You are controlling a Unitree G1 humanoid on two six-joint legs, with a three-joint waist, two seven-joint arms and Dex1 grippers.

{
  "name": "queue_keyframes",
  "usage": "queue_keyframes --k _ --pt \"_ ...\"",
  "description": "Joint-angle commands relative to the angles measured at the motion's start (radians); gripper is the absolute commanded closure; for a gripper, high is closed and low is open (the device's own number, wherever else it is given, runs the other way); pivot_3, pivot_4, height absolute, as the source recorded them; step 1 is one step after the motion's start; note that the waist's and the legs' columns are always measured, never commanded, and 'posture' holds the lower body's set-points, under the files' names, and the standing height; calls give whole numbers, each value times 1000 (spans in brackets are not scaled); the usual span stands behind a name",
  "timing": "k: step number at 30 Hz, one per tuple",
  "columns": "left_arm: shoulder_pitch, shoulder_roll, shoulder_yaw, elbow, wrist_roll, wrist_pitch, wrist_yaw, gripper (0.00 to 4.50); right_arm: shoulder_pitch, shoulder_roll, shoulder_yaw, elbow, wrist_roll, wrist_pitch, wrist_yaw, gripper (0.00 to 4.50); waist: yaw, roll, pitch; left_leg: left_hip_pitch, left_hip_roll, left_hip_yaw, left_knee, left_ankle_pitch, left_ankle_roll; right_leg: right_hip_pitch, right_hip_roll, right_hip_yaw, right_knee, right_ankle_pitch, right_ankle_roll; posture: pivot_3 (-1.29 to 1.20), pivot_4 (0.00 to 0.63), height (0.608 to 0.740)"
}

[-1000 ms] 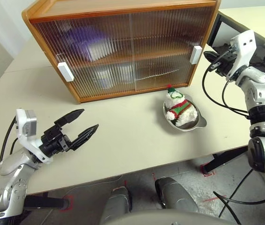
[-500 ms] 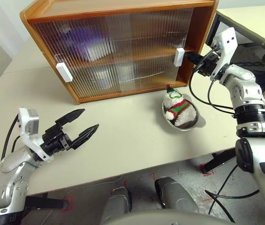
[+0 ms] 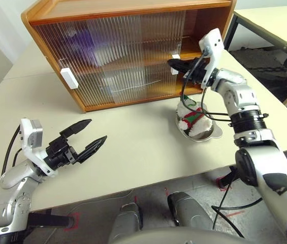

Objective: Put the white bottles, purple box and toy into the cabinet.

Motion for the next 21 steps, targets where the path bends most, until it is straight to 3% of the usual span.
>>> queue_keyframes --k 1,13,21 --pt "11 -2 -3 3 8 0 -2 0 -11 17 17 23 -5 -29 6 4449 2 0 0 0 0 0 0 0 0 0 0 0 0 0 0 -173 53 740" --pt "23 6 6 -4 -3 8 -3 0 14 -133 -25 -23 2 -12 14 4449 17 0 0 0 0 0 0 0 0 0 0 0 1 -1 -1 -183 54 740" --pt "0 13 -5 -5 -7 26 -8 0 19 -118 -21 1 -11 -20 -39 4449 11 0 0 2 0 0 1 0 0 -1 0 0 8 -1 -2 -185 50 740"
